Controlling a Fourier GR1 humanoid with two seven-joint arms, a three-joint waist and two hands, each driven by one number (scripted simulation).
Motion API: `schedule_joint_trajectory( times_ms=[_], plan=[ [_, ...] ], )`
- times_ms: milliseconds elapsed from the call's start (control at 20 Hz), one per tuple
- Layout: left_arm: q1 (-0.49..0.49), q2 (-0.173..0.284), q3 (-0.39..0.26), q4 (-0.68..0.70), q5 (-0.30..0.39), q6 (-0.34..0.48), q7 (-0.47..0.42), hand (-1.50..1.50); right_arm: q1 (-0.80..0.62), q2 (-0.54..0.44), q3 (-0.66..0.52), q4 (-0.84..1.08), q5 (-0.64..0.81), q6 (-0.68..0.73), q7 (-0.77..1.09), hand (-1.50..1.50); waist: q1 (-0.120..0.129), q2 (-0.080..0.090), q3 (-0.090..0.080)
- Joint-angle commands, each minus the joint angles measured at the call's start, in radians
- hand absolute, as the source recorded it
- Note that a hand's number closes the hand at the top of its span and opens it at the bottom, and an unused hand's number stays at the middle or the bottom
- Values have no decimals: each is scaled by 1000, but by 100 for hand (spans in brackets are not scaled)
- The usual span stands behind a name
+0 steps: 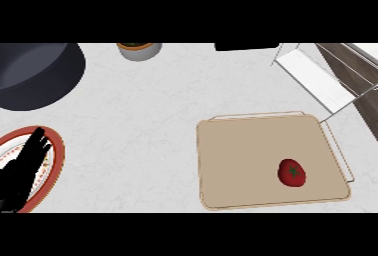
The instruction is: Pick the sweet potato from the tray and place it in the tiered shelf
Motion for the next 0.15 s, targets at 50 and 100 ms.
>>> schedule_joint_trajectory(
  times_ms=[50,100],
  plan=[
    [11,9,26,12,16,-4,7,0,68,-52,-103,-248,-105,280,153,-150,-34,-6,0],
    [30,21,36,-3,11,-2,-3,0,70,-49,-115,-288,-111,308,185,-150,-29,-10,0]
  ],
)
